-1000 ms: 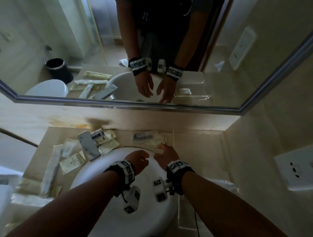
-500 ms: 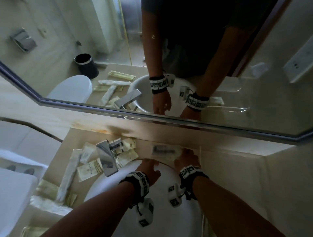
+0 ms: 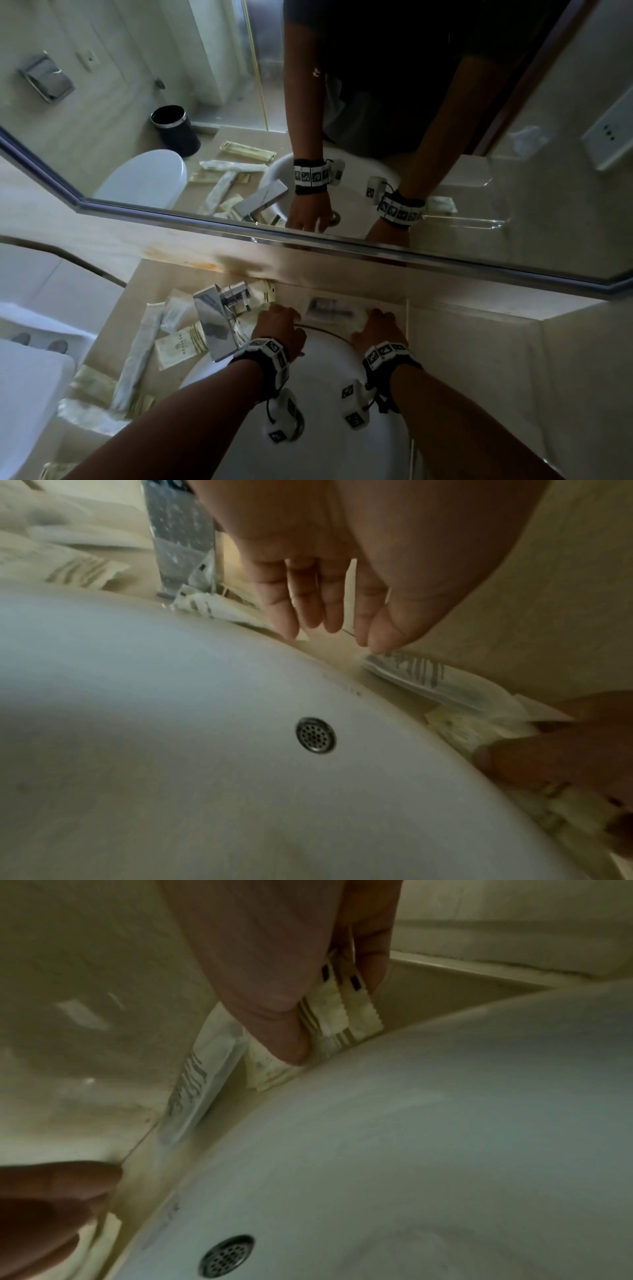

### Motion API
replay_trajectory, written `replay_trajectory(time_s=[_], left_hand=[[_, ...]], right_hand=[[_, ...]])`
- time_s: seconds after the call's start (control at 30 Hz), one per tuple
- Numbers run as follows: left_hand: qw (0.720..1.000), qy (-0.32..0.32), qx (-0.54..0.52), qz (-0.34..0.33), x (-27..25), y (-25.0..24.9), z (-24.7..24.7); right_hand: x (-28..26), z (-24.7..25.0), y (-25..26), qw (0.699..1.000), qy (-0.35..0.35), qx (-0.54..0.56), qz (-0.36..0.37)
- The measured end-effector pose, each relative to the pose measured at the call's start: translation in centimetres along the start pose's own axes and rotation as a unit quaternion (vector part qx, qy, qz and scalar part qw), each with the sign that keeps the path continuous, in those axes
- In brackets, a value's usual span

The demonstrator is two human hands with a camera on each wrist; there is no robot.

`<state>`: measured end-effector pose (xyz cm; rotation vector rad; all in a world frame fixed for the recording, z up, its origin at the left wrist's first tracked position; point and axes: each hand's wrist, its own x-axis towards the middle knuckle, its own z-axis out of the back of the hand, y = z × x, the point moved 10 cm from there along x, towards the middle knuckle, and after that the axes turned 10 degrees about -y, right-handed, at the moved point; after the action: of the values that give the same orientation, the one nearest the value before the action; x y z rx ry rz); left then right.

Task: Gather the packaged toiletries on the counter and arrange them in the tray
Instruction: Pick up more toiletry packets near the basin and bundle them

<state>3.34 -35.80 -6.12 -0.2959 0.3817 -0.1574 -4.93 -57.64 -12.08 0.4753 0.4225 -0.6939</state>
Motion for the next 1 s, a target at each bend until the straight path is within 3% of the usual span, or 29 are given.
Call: replay_trajectory(time_s=[0.13, 0.33, 0.47, 0.57, 0.73, 0.87, 1.0], left_hand=[[0.999, -0.029, 0.02, 0.015, 0.8, 1.5, 1.6], [0.997, 0.007, 0.063, 0.038, 0.5, 2.2, 0.6], [0.993, 0.019, 0.086, 0.08, 0.2, 3.1, 0.0], [0.99, 0.022, 0.081, 0.115, 0.1, 3.2, -0.1], [0.989, 0.031, 0.083, 0.119, 0.6, 3.3, -0.5], [0.989, 0.052, 0.055, 0.127, 1.3, 3.5, -1.0], [0.986, 0.052, 0.063, 0.144, 1.8, 4.1, -1.0]], right_hand=[[-0.5, 0.4, -0.2, 0.994, -0.003, 0.11, -0.017], [-1.6, 1.1, 1.0, 0.983, -0.005, 0.18, 0.014], [-2.2, -0.7, -0.9, 0.958, 0.063, 0.269, -0.076], [-2.8, -2.2, -2.0, 0.951, 0.112, 0.267, -0.11], [-4.3, -3.2, -0.9, 0.948, 0.164, 0.26, -0.085], [-3.7, -2.1, 1.7, 0.946, 0.134, 0.296, 0.0], [-3.2, -0.8, 3.2, 0.949, 0.092, 0.299, 0.038]])
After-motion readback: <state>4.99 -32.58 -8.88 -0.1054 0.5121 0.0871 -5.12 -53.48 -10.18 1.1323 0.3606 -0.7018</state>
